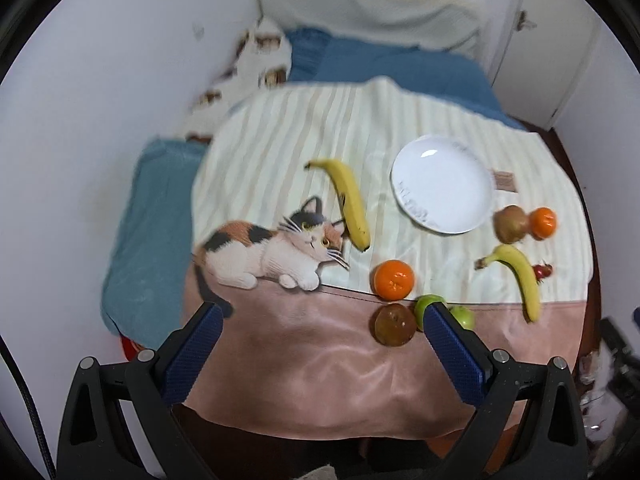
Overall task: Organize fruits
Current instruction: 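Grasp the banana by the cat with left tool while right tool grasps the other banana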
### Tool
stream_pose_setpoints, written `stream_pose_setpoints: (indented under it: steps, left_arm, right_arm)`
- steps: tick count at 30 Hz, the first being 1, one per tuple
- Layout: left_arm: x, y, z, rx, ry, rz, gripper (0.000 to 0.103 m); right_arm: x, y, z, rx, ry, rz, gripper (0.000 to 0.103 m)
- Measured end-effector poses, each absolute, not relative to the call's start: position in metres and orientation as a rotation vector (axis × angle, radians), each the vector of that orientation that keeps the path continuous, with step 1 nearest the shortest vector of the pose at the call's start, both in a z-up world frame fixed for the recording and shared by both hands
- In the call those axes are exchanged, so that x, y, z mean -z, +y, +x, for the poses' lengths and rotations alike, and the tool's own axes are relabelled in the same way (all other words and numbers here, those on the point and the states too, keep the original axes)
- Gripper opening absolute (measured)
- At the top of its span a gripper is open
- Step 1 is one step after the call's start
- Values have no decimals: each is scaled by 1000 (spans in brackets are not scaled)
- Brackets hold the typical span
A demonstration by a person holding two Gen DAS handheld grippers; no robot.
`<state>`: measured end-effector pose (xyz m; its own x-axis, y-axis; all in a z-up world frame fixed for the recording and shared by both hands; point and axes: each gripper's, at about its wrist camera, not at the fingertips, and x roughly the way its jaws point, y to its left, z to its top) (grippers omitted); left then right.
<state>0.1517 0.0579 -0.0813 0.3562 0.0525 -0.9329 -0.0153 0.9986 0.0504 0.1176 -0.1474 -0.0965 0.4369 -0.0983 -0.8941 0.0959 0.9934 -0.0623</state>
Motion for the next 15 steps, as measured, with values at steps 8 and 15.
stream_pose_setpoints:
  steps: [8, 15]
  left_arm:
    - [174, 47, 241, -118, 1337, 48, 103]
    - [253, 22, 311, -66, 1461, 46, 103]
  right_arm:
    - [239, -174, 230, 4, 1348, -162, 103]
    - [329, -188, 278, -82, 1528, -278, 99]
